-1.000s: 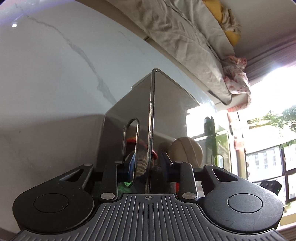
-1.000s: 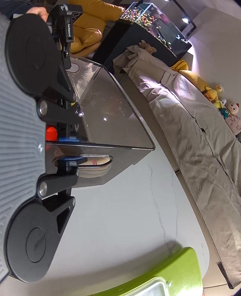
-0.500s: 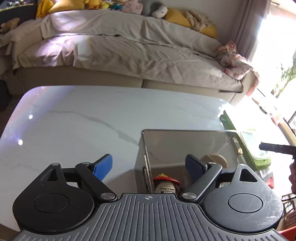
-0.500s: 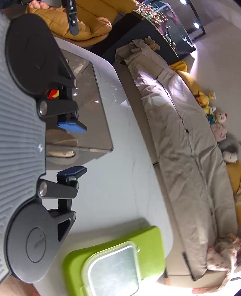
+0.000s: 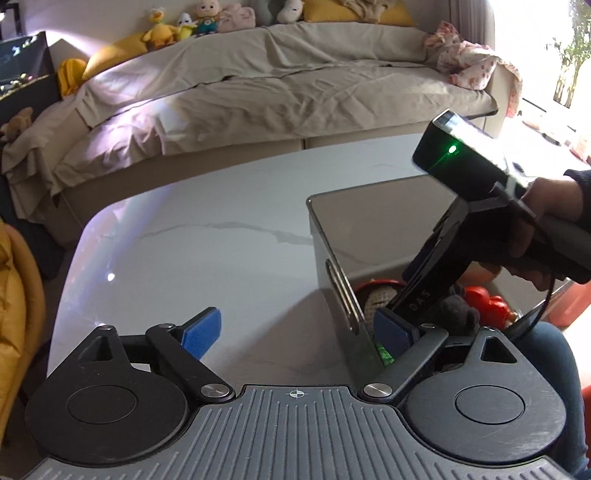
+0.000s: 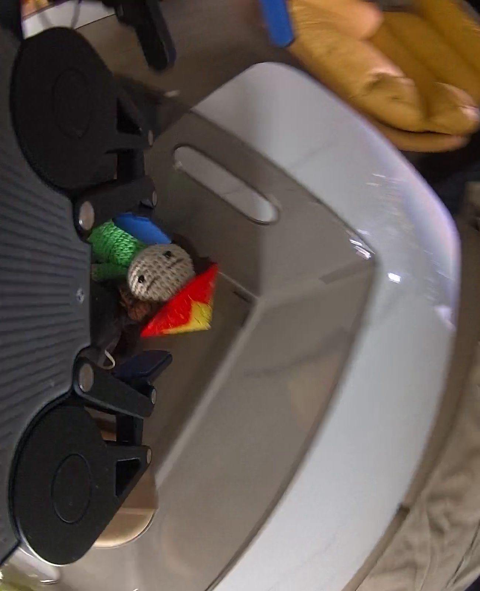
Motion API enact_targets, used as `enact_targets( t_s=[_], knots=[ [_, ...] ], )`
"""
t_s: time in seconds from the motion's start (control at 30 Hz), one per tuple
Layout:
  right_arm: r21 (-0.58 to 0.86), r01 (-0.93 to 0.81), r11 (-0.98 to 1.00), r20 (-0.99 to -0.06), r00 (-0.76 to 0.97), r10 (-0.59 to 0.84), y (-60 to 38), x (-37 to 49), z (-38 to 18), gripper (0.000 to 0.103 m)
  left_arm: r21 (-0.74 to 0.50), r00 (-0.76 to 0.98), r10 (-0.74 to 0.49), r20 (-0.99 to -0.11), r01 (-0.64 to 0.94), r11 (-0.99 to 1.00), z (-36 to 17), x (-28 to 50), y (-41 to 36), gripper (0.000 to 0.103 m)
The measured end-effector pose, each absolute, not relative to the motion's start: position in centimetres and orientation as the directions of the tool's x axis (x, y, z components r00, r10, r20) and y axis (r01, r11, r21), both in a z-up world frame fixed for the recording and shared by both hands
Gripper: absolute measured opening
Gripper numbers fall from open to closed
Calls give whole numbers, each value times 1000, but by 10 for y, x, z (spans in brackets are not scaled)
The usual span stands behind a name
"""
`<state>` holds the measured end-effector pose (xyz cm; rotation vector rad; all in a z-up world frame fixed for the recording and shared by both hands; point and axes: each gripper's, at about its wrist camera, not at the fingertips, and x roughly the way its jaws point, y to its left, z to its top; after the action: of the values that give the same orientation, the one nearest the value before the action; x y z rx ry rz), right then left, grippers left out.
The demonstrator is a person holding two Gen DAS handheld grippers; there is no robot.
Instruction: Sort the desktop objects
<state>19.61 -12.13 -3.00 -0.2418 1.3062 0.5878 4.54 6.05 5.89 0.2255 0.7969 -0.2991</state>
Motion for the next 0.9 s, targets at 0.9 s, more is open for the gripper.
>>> enact_targets(
  t_s=[0.9],
  knots=[
    [575,175,799,-805,291,516,-251,187,-32,68,-434,331,-597,-731,450,781,74,97,43,96]
  ],
)
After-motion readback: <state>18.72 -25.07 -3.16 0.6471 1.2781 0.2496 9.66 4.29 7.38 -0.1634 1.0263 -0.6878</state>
